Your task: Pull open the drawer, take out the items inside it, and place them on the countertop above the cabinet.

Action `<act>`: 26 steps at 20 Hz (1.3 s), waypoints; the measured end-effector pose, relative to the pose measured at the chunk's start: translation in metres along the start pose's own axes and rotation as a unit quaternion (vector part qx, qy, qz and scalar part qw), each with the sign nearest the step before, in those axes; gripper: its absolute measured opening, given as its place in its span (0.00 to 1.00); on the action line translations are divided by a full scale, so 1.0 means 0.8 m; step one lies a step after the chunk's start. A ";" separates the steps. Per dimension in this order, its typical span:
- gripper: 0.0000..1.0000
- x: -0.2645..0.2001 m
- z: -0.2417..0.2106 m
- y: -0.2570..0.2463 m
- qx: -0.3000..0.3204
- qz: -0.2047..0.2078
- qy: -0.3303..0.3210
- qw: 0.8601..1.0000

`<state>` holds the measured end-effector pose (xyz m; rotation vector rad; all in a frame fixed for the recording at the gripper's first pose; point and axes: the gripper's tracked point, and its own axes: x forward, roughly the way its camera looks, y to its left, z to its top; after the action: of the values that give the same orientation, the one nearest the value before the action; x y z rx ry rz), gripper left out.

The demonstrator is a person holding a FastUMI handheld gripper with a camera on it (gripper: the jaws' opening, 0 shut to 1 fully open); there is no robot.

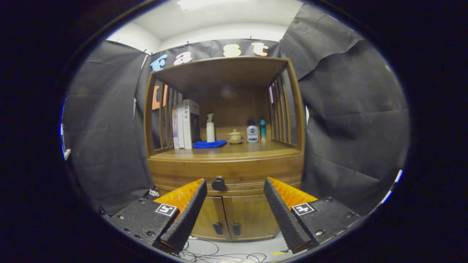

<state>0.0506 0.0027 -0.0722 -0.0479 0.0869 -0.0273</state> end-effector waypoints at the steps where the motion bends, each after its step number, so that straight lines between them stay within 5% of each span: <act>1: 0.99 0.015 -0.011 0.001 -0.005 -0.003 0.008 1.000; 6: 0.99 0.082 -0.067 0.032 -0.008 0.003 0.037 0.999; 15: 0.98 0.212 -0.076 0.050 -0.035 -0.023 0.049 0.998; 18: 0.83 0.217 -0.078 0.049 -0.023 -0.023 0.054 0.998; 22: 0.50 0.226 -0.080 0.053 -0.001 -0.017 0.055 0.998; 26: 0.43 0.228 -0.085 0.053 0.011 -0.008 0.073 0.997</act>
<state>0.2276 0.0366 -0.1580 -0.0239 0.2319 -0.0479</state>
